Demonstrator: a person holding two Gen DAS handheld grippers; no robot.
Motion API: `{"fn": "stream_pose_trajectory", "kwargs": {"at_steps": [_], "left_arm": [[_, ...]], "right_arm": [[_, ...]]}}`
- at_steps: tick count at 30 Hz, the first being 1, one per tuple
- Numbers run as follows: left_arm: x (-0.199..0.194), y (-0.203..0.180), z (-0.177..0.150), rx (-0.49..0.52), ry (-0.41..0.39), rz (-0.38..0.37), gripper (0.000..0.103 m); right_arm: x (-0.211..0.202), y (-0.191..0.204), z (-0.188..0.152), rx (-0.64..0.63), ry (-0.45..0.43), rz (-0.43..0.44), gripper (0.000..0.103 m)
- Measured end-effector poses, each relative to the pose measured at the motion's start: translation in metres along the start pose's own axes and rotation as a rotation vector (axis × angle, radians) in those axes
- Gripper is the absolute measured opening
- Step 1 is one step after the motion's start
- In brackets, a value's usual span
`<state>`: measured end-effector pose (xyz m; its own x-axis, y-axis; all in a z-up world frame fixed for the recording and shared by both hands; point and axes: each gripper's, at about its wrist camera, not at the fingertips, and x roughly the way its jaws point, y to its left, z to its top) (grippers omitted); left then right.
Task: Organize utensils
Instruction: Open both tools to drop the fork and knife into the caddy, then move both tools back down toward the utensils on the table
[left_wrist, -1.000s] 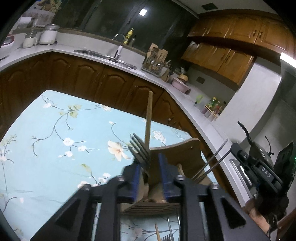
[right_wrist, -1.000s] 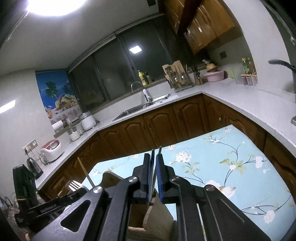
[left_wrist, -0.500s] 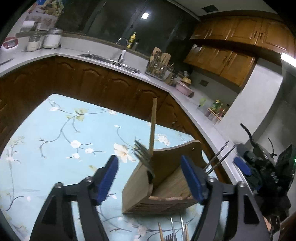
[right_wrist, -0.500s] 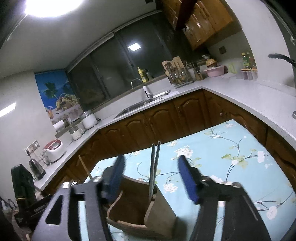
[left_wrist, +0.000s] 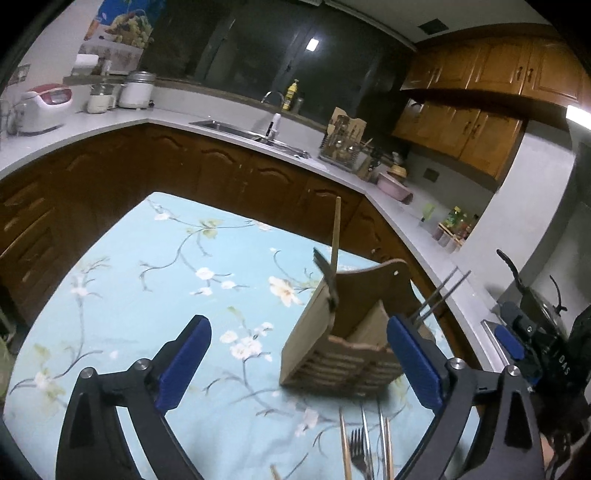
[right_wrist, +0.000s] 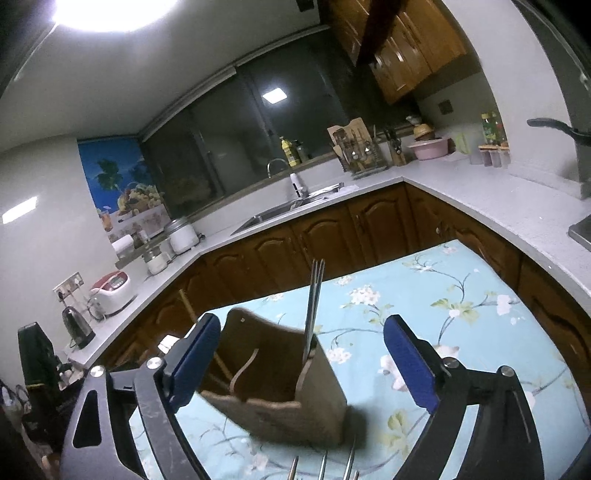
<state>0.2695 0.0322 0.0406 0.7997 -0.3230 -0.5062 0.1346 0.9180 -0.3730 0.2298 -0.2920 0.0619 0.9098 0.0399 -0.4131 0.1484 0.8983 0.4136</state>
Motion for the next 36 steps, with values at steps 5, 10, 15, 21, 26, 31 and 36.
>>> {"fn": "stream_pose_trajectory", "kwargs": {"at_steps": [5, 10, 15, 21, 26, 31, 36], "left_arm": [[-0.032, -0.003, -0.018, -0.001, 0.02, 0.024, 0.099], [-0.059, -0.001, -0.028, -0.002, 0.029, 0.048, 0.099], [-0.086, 0.001, -0.041, -0.014, 0.041, 0.062, 0.099], [-0.111, 0.006, -0.05, -0.026, 0.062, 0.063, 0.099], [-0.123, 0.005, -0.058, -0.01, 0.072, 0.075, 0.099], [-0.13, 0.008, -0.062, -0.011, 0.089, 0.083, 0.099], [-0.133, 0.008, -0.069, 0.007, 0.109, 0.1, 0.099]], "right_arm": [[-0.017, 0.004, -0.013, -0.011, 0.021, -0.001, 0.094], [-0.037, 0.008, -0.026, -0.023, 0.029, -0.004, 0.094], [-0.057, 0.015, -0.042, -0.049, 0.048, -0.004, 0.094], [-0.076, 0.022, -0.058, -0.091, 0.065, -0.019, 0.094], [-0.091, 0.022, -0.068, -0.103, 0.079, -0.025, 0.095], [-0.101, 0.02, -0.077, -0.117, 0.098, -0.034, 0.095], [-0.109, 0.015, -0.088, -0.109, 0.104, -0.065, 0.095]]}}
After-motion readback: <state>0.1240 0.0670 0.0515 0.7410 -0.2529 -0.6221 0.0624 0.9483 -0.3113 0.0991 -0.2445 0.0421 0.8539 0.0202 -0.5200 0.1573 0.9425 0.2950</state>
